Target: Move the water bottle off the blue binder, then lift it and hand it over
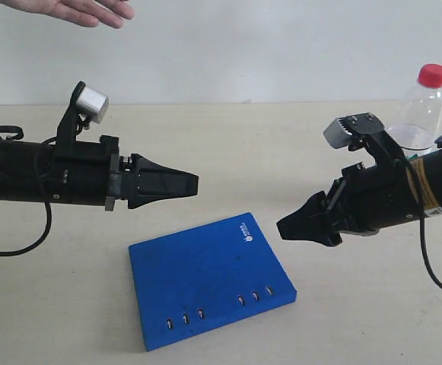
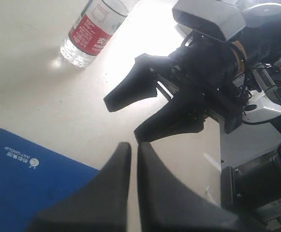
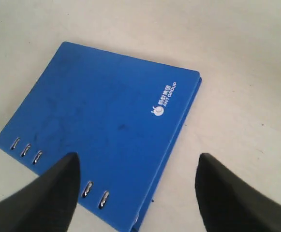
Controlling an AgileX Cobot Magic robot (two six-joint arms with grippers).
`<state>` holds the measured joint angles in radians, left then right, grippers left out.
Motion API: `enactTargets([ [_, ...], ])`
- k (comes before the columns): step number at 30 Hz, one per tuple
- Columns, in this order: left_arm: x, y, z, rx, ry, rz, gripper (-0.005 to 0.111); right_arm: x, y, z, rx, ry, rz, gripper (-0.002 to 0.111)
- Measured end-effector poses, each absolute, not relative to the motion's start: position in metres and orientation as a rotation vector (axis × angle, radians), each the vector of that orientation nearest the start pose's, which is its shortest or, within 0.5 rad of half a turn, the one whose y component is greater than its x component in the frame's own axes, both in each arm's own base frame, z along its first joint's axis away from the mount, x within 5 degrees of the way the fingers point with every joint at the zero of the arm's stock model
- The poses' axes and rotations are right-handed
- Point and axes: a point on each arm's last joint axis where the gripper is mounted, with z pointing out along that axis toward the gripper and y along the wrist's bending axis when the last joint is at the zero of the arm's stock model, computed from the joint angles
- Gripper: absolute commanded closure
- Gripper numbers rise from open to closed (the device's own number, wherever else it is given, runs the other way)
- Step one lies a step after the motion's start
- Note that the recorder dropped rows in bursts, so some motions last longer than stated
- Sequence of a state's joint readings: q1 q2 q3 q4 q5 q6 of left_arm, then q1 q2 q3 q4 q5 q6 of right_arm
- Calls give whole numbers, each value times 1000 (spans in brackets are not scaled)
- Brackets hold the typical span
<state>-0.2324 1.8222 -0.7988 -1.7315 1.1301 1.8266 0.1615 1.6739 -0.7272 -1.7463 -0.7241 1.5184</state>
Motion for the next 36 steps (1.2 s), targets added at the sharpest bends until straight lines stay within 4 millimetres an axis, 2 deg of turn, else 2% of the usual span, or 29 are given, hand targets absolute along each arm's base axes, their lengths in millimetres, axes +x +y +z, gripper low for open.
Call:
enactTargets([
  [6, 280, -150, 174, 783, 1963, -1380, 102, 272, 104, 166, -723, 2335, 868, 47],
  [9, 282, -147, 166, 770, 2060, -1308, 102, 274, 102, 162, -646, 2380, 856, 47],
  [11, 288, -141, 156, 681, 2191, -1181, 92, 276, 101, 149, -514, 2474, 880, 47],
  [14, 292, -136, 148, 567, 2313, -1092, 64, 276, 103, 123, -392, 2598, 984, 47],
  [15, 291, -134, 144, 538, 2368, -1078, 60, 275, 105, 111, -372, 2644, 1028, 47],
  [16, 290, -133, 141, 531, 2402, -1063, 57, 274, 105, 106, -362, 2660, 1042, 47],
  [20, 288, -127, 120, 464, 2572, -994, 56, 279, 112, 97, -341, 2663, 1192, 47],
  [23, 288, -126, 102, 398, 2653, -1048, 56, 285, 119, 92, -349, 2644, 1355, 48],
  [27, 287, -130, 95, 369, 2663, -1171, 60, 287, 122, 89, -410, 2565, 1545, 48],
  [30, 287, -131, 94, 359, 2662, -1203, 60, 290, 124, 91, -440, 2537, 1579, 48],
  [33, 286, -132, 94, 359, 2661, -1229, 60, 292, 126, 97, -462, 2509, 1585, 58],
  [36, 285, -132, 94, 365, 2657, -1241, 60, 293, 126, 103, -461, 2502, 1580, 80],
])
